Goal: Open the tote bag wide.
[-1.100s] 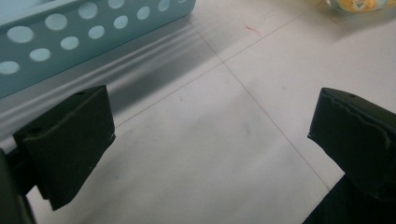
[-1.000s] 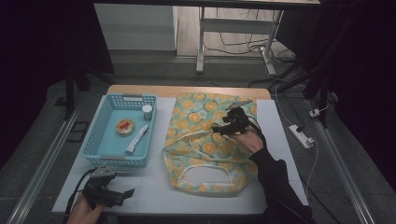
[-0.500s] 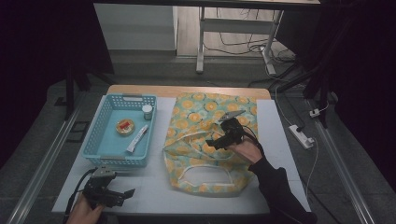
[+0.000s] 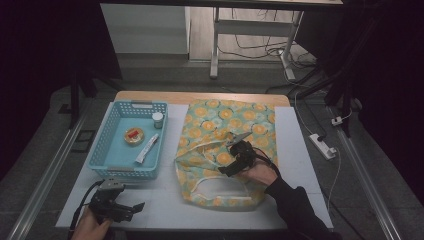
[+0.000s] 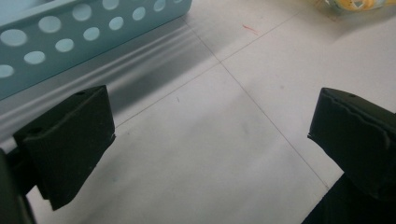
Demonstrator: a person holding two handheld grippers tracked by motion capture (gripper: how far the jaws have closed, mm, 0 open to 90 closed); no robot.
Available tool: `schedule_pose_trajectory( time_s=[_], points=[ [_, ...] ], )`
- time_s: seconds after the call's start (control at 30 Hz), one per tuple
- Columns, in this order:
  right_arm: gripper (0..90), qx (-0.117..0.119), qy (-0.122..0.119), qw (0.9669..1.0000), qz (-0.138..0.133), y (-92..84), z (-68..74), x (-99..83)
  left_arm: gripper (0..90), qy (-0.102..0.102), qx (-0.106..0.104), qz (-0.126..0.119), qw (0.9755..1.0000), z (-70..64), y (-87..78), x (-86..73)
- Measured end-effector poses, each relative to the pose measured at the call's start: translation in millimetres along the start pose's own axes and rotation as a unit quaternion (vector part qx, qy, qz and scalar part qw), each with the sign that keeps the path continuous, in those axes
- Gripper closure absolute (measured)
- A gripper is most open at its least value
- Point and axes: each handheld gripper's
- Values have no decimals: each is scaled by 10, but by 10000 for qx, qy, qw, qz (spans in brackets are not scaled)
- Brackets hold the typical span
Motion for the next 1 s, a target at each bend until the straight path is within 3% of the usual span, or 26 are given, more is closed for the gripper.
schedule_pose_trajectory(
  time_s=[0.13, 0.2, 0.3, 0.5, 0.53, 0.57, 0.87, 1.0],
  points=[
    [0, 65, -88, 9999, 92, 94, 33, -46, 3, 0, -6, -2, 10000, 2, -2, 0],
    [0, -38, -275, 9995, 120, 106, 58, -54, 3, -3, -14, -10, 10000, 4, -4, -1],
    [40, 21, -392, 9992, 101, 91, 57, -57, 3, -5, -14, -13, 10000, 6, -7, -1],
    [349, 89, -514, 9986, -22, 7, 69, -61, 3, -3, -12, -19, 10000, 4, -5, -1],
    [450, 145, -607, 9980, 1, -13, 94, -47, 3, -5, -15, -18, 10000, 5, -5, -1],
    [450, 145, -607, 9980, 1, -13, 94, -47, 3, -7, -14, -19, 10000, 6, -5, -1],
    [838, 186, -656, 9977, 6, -37, 146, -28, 3, -9, -14, -14, 10000, 6, -3, 0],
    [896, 269, -536, 9982, -24, -42, 125, -36, 4, -37, -41, -19, 10000, 11, -6, 0]
  ],
)
Point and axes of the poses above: each handheld gripper's, and its own axes: y roughly forward along the jaws, x roughly out of its top, z roughly to its left, and after that the axes turned 12 degrees about -y, right-handed
